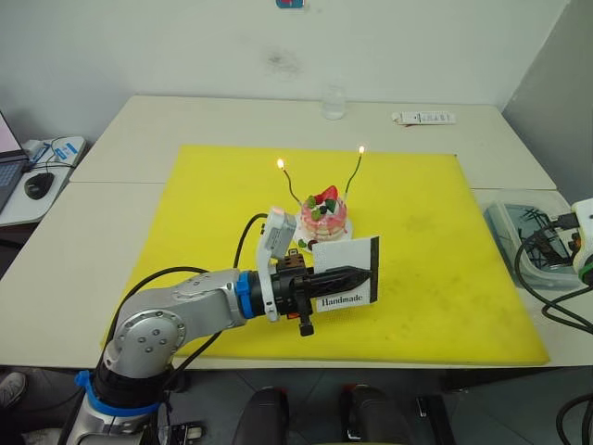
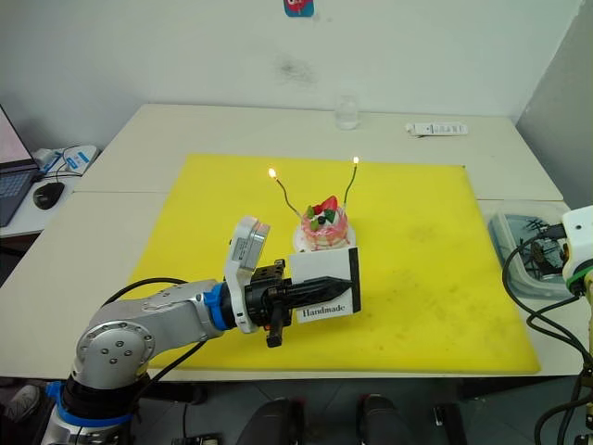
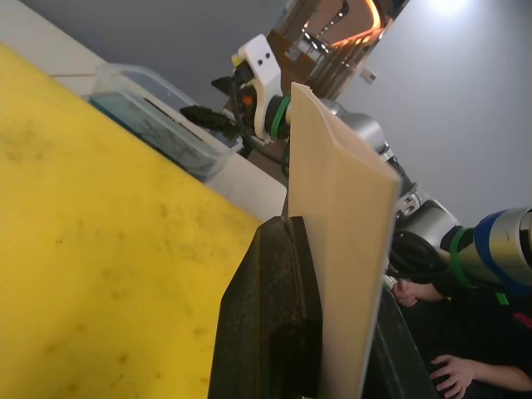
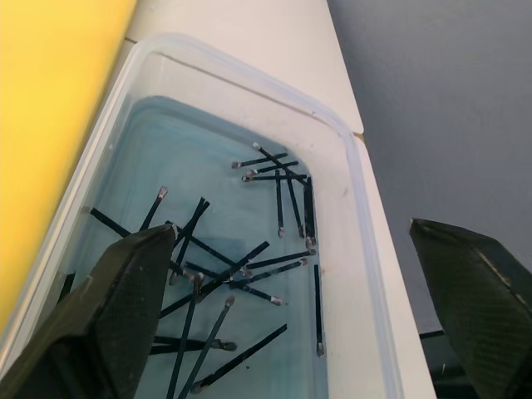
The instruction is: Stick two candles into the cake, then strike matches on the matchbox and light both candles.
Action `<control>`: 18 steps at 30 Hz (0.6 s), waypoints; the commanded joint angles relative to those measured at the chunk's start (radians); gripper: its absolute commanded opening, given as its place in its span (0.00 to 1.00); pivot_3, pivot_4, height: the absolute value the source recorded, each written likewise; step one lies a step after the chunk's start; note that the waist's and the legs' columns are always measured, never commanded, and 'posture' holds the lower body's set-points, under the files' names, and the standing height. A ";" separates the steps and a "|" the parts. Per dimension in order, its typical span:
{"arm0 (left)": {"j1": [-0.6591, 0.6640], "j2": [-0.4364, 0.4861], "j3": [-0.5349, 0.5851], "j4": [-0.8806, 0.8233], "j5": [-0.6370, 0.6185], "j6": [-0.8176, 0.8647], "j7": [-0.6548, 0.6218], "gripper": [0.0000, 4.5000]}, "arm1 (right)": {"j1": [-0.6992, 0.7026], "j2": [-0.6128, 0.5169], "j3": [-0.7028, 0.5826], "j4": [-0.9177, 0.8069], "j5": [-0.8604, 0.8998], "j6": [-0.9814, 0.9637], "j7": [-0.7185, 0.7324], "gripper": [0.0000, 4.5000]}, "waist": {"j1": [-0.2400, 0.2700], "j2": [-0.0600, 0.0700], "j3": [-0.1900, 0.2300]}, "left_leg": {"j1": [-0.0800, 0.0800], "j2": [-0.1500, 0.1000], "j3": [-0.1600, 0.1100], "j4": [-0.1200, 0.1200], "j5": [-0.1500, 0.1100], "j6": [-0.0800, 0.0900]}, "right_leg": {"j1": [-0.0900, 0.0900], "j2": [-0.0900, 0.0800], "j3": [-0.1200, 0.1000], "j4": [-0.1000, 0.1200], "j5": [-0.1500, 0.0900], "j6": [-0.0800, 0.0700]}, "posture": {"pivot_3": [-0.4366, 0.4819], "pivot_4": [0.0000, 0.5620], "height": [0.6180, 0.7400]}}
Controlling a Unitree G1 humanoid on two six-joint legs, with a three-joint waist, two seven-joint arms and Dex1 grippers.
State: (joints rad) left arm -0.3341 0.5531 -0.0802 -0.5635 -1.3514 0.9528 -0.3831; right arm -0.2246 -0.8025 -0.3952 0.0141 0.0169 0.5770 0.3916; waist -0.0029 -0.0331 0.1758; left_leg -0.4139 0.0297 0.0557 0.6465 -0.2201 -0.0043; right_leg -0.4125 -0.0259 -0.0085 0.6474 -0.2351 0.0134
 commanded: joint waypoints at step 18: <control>-0.030 -0.136 -0.033 0.436 -0.295 0.204 0.527 0.00 | -0.041 -0.073 0.362 -0.579 0.512 0.044 0.664 0.99 | 0.008 0.000 0.000 | 0.000 0.000 -0.004 0.001 0.000 0.000 | 0.002 -0.001 -0.003 -0.001 0.000 0.001 | 0.48 0.27 1.00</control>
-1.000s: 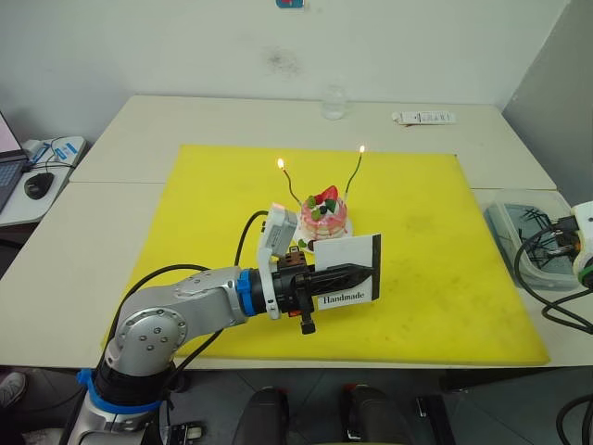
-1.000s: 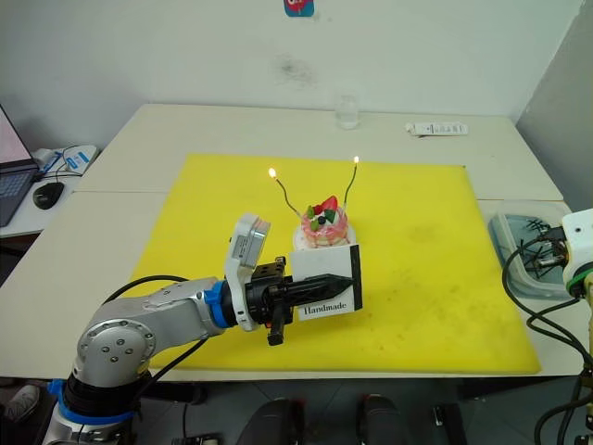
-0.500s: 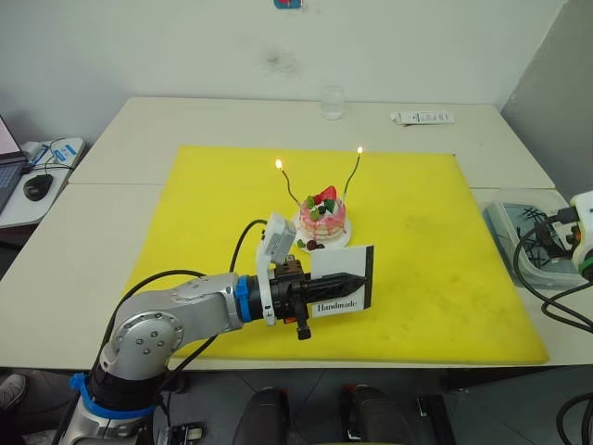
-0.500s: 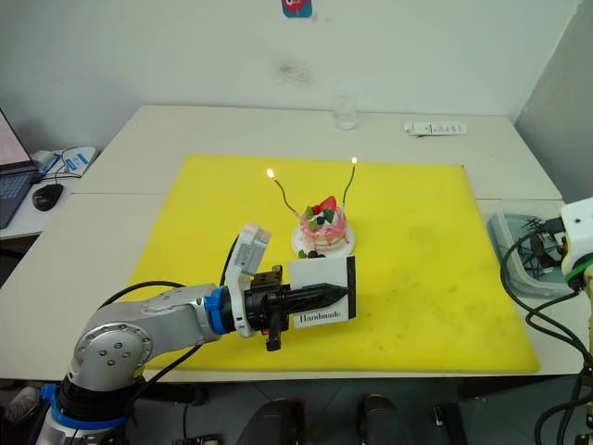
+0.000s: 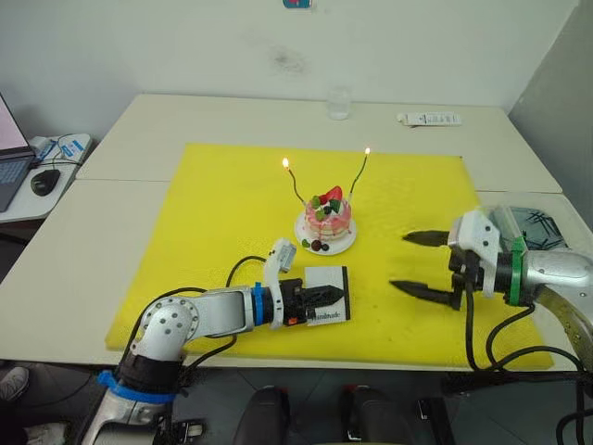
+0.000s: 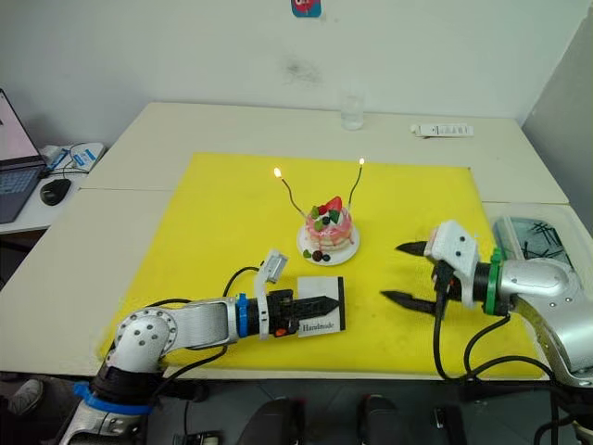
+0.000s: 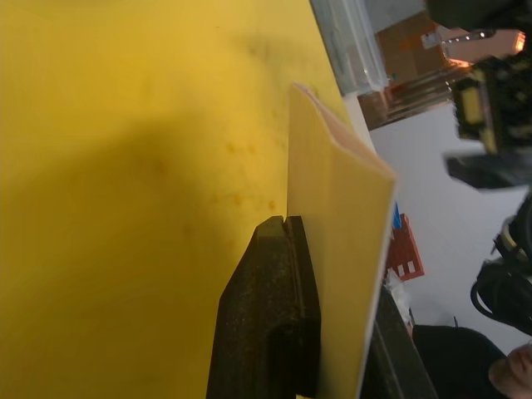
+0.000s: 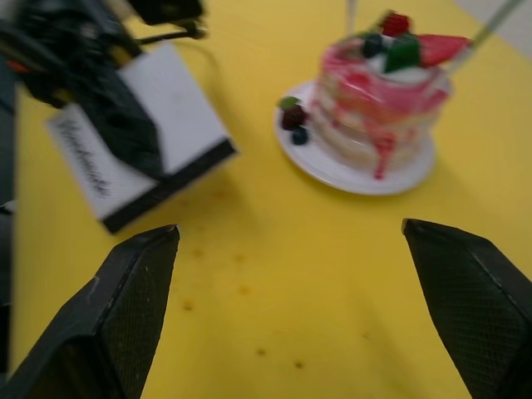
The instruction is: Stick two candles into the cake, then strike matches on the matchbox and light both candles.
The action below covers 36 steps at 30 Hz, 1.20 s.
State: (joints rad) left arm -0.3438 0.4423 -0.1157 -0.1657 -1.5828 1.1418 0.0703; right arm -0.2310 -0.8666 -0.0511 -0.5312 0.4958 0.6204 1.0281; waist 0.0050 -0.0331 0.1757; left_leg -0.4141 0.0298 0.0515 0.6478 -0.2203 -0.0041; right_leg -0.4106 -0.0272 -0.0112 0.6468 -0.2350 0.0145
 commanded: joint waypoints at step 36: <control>0.053 0.513 0.250 -0.221 -0.080 -0.040 -0.022 0.99 | -0.023 0.012 0.018 0.160 -0.039 -0.144 0.015 1.00 | -0.004 -0.003 0.002 | 0.002 0.000 0.001 -0.001 0.000 -0.001 | 0.000 -0.004 0.000 0.001 -0.003 -0.006 | 0.48 0.27 1.00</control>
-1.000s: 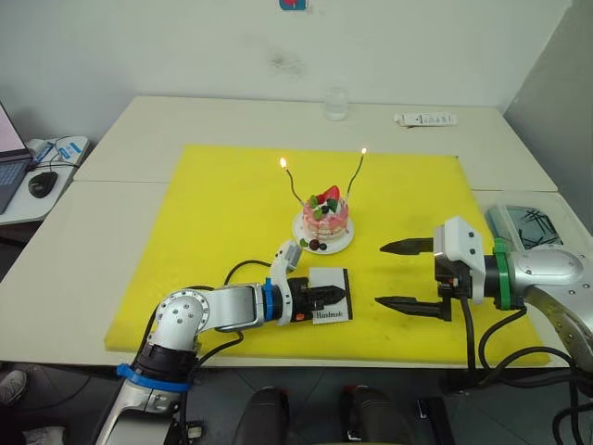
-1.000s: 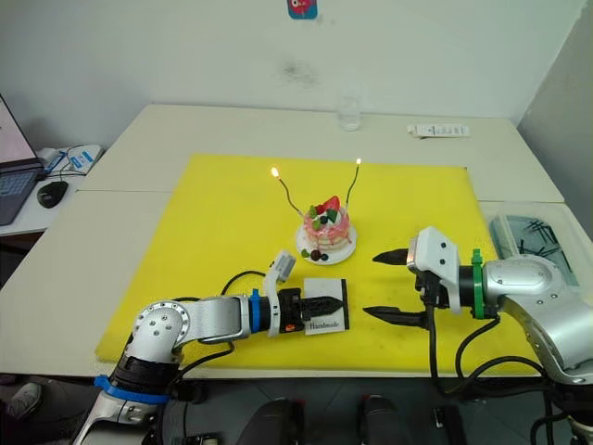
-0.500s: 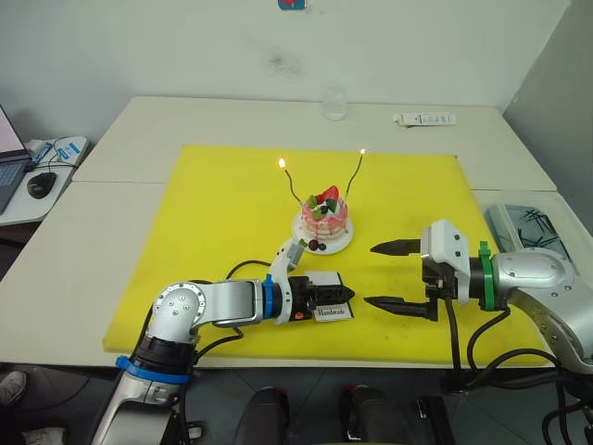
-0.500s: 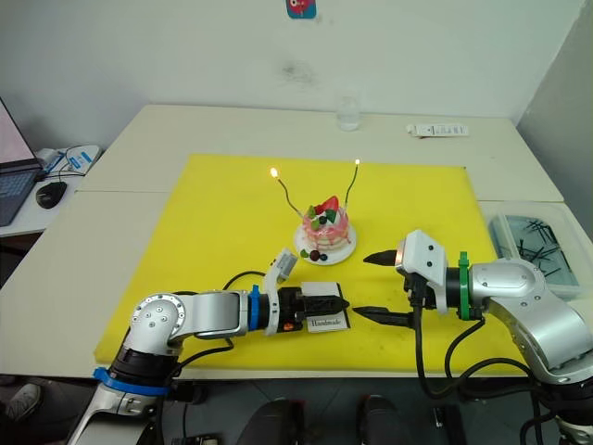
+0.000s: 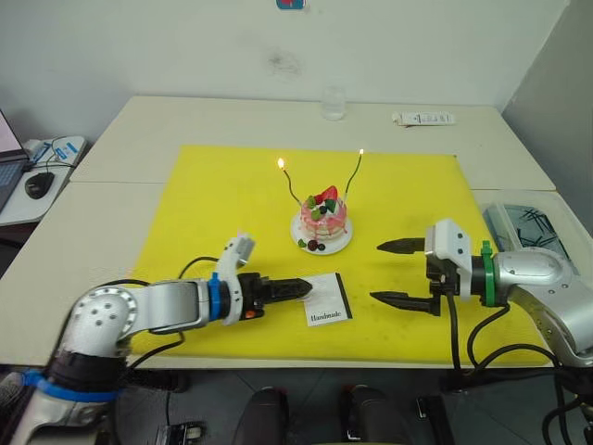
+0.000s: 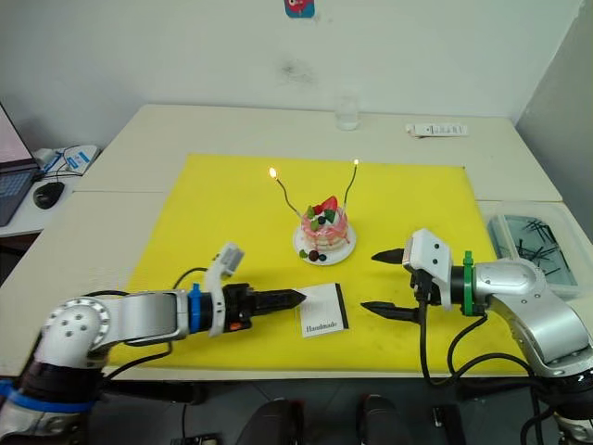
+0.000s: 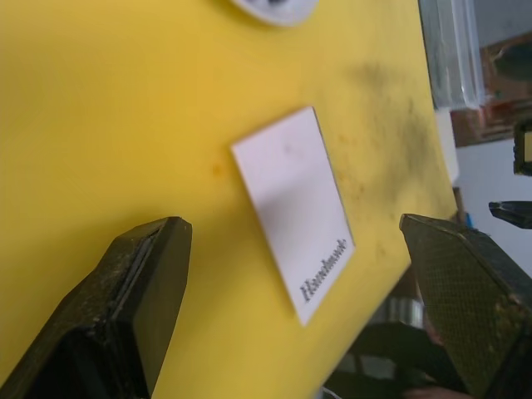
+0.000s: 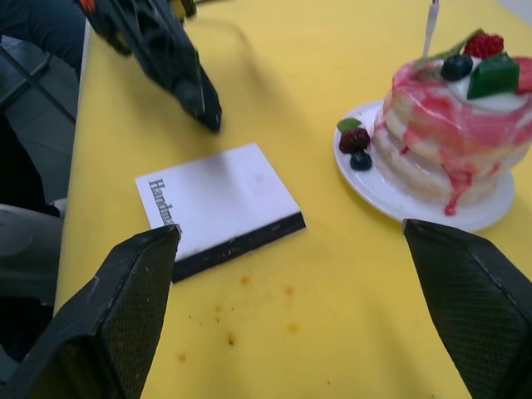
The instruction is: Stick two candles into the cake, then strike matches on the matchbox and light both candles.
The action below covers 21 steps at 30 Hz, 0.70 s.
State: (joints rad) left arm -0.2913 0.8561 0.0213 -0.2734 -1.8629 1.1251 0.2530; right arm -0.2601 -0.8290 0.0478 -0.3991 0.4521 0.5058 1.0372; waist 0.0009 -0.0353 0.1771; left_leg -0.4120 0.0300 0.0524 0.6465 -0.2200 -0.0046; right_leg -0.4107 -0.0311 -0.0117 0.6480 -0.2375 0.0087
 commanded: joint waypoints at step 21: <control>0.045 -0.059 0.136 0.175 1.306 -0.674 -0.700 0.99 | 0.462 0.112 -0.365 -0.117 -0.017 -0.039 -0.290 1.00 | 0.022 0.000 -0.001 | -0.009 0.000 0.006 -0.002 -0.001 0.000 | -0.009 -0.005 0.000 -0.002 0.002 0.004 | 0.48 0.27 1.00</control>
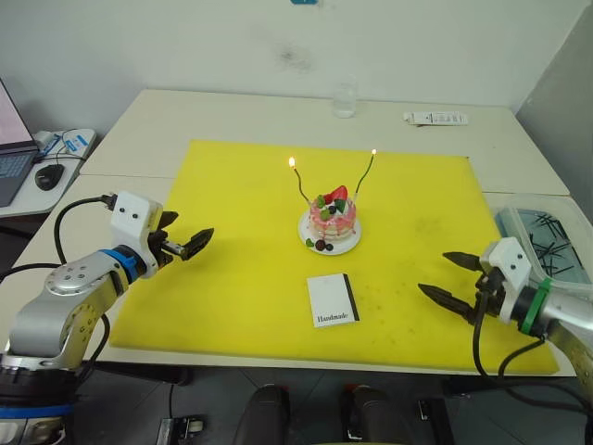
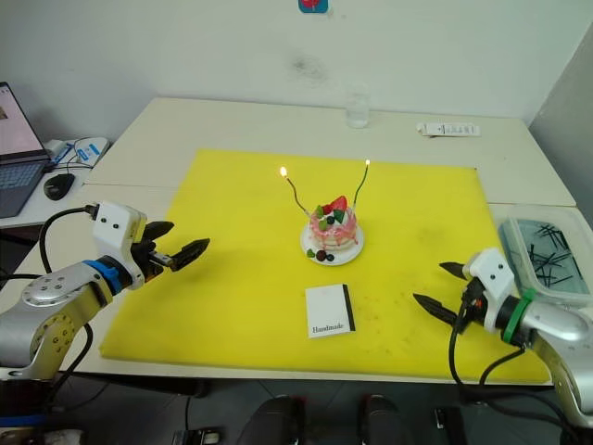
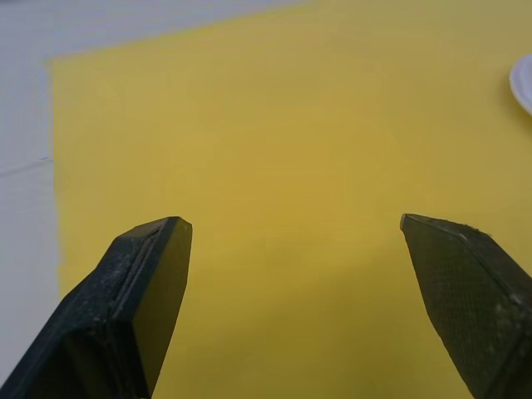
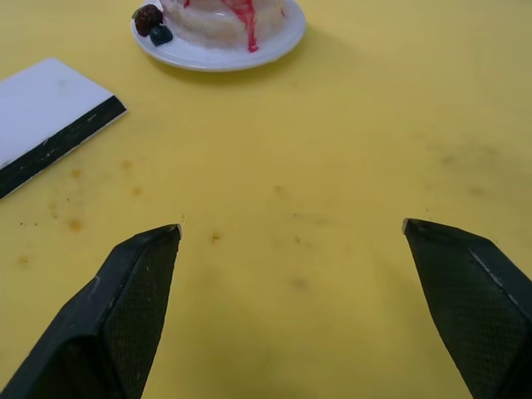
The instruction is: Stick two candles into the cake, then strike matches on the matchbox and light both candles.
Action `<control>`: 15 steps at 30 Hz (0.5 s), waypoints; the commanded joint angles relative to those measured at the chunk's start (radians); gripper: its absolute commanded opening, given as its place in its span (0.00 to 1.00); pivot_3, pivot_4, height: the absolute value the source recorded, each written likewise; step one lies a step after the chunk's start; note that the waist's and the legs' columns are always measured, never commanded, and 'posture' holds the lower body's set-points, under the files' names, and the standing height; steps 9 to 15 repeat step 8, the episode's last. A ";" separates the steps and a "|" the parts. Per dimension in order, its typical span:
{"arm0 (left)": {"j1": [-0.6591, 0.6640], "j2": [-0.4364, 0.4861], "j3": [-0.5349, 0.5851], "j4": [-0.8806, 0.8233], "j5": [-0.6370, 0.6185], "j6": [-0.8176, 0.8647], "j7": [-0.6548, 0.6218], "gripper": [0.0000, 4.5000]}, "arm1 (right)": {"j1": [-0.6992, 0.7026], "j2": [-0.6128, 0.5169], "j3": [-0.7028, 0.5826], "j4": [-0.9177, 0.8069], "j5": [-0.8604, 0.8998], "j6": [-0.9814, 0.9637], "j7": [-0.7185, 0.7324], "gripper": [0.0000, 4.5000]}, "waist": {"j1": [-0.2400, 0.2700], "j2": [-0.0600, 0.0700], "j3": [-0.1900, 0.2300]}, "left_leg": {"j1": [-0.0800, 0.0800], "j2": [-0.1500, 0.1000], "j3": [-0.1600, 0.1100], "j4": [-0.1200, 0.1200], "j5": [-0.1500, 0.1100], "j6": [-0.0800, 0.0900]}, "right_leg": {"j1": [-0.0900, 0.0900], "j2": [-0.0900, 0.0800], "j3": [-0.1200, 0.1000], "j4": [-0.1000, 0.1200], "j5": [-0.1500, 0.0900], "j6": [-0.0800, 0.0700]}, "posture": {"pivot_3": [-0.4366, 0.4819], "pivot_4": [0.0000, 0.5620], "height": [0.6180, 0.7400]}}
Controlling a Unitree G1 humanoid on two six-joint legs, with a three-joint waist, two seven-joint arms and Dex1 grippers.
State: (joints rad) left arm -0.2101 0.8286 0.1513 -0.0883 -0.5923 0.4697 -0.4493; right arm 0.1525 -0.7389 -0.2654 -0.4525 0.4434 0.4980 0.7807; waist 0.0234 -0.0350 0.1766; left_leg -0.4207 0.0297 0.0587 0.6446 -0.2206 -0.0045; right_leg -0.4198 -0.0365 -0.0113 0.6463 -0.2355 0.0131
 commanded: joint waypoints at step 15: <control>-0.104 -0.119 -0.013 0.028 0.116 0.011 -0.029 0.99 | 0.130 0.080 -0.070 -0.112 0.005 -0.042 -0.083 1.00 | -0.006 -0.001 0.000 | 0.003 0.000 0.001 0.002 0.000 0.000 | 0.001 0.001 0.000 0.002 0.003 0.003 | 0.48 0.27 1.00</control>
